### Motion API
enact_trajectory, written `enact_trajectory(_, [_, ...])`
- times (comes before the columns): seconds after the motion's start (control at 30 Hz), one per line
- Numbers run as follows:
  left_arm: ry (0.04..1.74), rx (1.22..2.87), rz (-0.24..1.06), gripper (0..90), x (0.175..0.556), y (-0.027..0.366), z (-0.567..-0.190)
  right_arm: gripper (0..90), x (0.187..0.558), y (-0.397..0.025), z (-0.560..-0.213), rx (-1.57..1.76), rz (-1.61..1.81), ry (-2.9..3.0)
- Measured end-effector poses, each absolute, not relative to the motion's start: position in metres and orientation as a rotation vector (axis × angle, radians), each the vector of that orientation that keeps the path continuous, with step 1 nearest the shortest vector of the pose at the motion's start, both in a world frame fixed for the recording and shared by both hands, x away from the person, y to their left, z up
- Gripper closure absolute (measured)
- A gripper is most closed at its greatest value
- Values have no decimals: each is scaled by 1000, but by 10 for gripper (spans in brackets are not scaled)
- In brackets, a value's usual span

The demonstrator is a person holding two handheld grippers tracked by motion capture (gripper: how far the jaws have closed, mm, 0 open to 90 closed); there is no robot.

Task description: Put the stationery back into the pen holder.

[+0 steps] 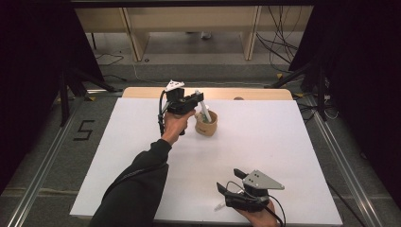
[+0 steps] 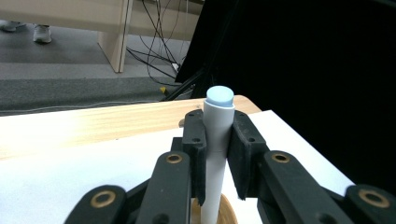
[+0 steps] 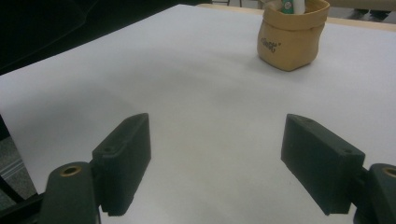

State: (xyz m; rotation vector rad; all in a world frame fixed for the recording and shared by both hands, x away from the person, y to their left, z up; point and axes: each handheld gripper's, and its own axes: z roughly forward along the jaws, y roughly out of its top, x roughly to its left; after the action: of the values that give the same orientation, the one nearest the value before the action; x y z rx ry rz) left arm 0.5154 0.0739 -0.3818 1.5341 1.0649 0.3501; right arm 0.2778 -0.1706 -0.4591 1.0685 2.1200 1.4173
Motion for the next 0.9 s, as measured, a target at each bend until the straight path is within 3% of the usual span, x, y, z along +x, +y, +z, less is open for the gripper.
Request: enact_trajectory(0.9, [1064,1615,377,773,520,62,-393,252,277,-170,-460,1067,1417,2130])
